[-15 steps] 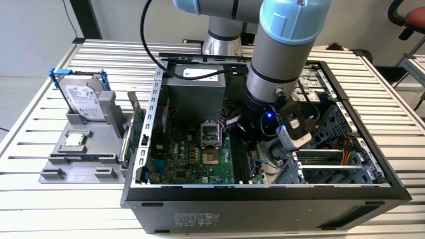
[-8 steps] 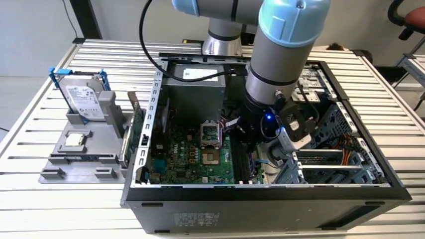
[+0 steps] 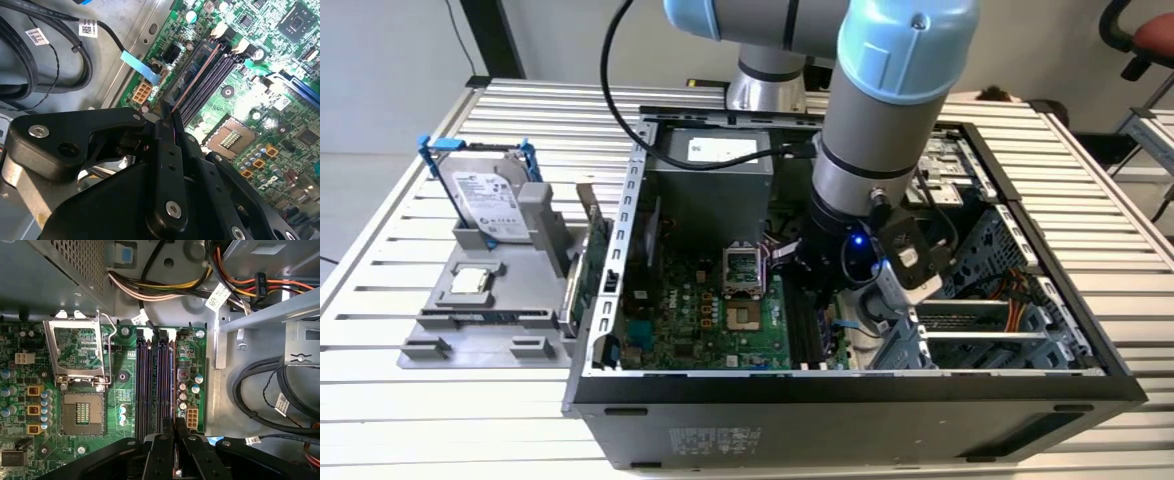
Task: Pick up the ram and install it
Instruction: 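Insert the ram into the slot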
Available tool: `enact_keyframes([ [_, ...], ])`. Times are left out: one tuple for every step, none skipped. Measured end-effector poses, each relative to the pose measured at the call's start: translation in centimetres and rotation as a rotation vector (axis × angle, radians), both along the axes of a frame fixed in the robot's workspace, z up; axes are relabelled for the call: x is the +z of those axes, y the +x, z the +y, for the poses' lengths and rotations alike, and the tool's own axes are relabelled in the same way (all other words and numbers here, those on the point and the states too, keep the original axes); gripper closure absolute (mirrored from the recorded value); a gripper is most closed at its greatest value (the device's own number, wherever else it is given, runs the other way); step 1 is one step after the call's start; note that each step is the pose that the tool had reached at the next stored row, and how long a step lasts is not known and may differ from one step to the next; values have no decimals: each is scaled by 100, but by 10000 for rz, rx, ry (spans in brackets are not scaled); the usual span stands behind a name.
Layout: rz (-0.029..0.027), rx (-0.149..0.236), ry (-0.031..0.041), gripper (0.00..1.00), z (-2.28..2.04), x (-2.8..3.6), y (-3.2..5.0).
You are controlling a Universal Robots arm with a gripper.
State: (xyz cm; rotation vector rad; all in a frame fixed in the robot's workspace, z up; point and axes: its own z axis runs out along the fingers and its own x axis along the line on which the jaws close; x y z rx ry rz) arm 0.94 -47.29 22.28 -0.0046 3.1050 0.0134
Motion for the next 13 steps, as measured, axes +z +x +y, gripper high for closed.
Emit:
enact_keyframes([
  [0,-1,-1,100,0,0,0],
  [-1,-5,4,100,0,-3,1],
  [-1,-8,4,100,-1,-3,1],
  [-1,-13,4,100,-2,-3,2],
  [-1,-19,3,100,-4,-3,3],
  [0,-25,3,100,-6,-4,7],
  [0,-32,1,100,-7,-4,7],
  [0,-34,0,100,-7,-5,7],
  [0,-34,0,100,-7,-6,7],
  [-1,-35,3,100,-7,-10,7],
  [-2,-35,5,100,-6,-15,7],
  [-2,-36,5,100,-6,-22,7],
  [0,-36,0,100,-7,-27,6],
])
